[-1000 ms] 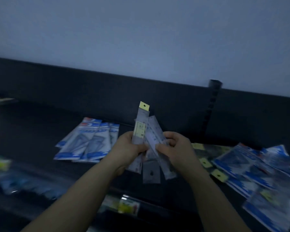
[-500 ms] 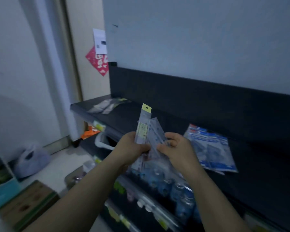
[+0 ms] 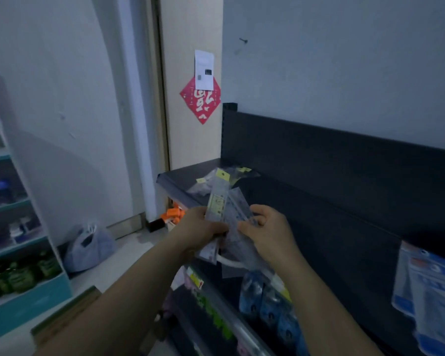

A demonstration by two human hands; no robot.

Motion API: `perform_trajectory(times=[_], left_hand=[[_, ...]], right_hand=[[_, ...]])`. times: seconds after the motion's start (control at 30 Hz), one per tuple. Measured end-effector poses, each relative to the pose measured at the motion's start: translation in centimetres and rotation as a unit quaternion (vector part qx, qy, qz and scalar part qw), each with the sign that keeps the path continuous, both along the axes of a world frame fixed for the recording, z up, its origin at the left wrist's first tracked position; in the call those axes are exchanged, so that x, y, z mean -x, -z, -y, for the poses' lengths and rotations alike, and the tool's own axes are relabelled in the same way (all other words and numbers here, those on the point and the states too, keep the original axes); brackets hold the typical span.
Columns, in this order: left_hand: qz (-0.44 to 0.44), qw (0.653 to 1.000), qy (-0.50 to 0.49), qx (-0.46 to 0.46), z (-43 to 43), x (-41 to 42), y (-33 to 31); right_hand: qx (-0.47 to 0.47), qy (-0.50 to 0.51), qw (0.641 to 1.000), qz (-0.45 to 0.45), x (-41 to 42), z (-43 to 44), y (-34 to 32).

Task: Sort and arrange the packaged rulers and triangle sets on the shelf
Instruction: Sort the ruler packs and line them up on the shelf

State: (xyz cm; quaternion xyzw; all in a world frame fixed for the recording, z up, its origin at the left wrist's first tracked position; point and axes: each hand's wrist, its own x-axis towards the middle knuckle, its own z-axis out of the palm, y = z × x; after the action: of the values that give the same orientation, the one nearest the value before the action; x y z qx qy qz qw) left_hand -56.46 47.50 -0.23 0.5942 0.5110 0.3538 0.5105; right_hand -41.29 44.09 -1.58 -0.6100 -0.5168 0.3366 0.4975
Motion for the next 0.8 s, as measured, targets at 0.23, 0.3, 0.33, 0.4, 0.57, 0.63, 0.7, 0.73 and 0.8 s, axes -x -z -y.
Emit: perform_trajectory(times=[0.23,0.3,0.33,0.4,0.57,0.63,0.7,0.73,0.8], left_hand=[[-0.046,0.999,0.005,-0.021,-11.3,0.0,-0.9],[-0.051,0.998,0.002,-0.022,-14.1,-0.1,-0.9],[-0.055,0.998,0.004,-0.016,-15.3,-0.1,-0.7],[-0.056,0.998,0.017,-0.012,-17.7,-0.3,-0.5],[-0.084,0.994,0.057,-0.037,-23.4,-0.9,-0.4],[-0.107,0.99,0.073,-0.051,-25.8,-0.9,-0.2],[-0.131,0.985,0.096,-0.065,-28.0,-1.0,-0.1],[-0.146,0.98,0.111,-0.077,-29.0,-1.0,0.0],[-0.183,0.967,0.141,-0.112,-30.5,-1.1,0.1]], right_hand=[[-0.001,0.004,1.0,0.016,-0.6,-11.3,-0.4],[0.007,0.018,1.0,0.014,-0.6,-14.1,-0.1],[0.012,0.027,0.999,0.014,-0.5,-15.1,0.1],[0.022,0.047,0.999,0.016,-0.4,-17.0,0.4],[0.035,0.103,0.994,0.015,-0.2,-21.7,0.9],[0.04,0.124,0.991,0.009,0.1,-23.2,1.1],[0.05,0.144,0.988,0.006,0.6,-24.5,1.2],[0.052,0.155,0.986,0.015,0.8,-25.1,1.3],[0.055,0.178,0.981,0.049,1.3,-25.9,1.4]])
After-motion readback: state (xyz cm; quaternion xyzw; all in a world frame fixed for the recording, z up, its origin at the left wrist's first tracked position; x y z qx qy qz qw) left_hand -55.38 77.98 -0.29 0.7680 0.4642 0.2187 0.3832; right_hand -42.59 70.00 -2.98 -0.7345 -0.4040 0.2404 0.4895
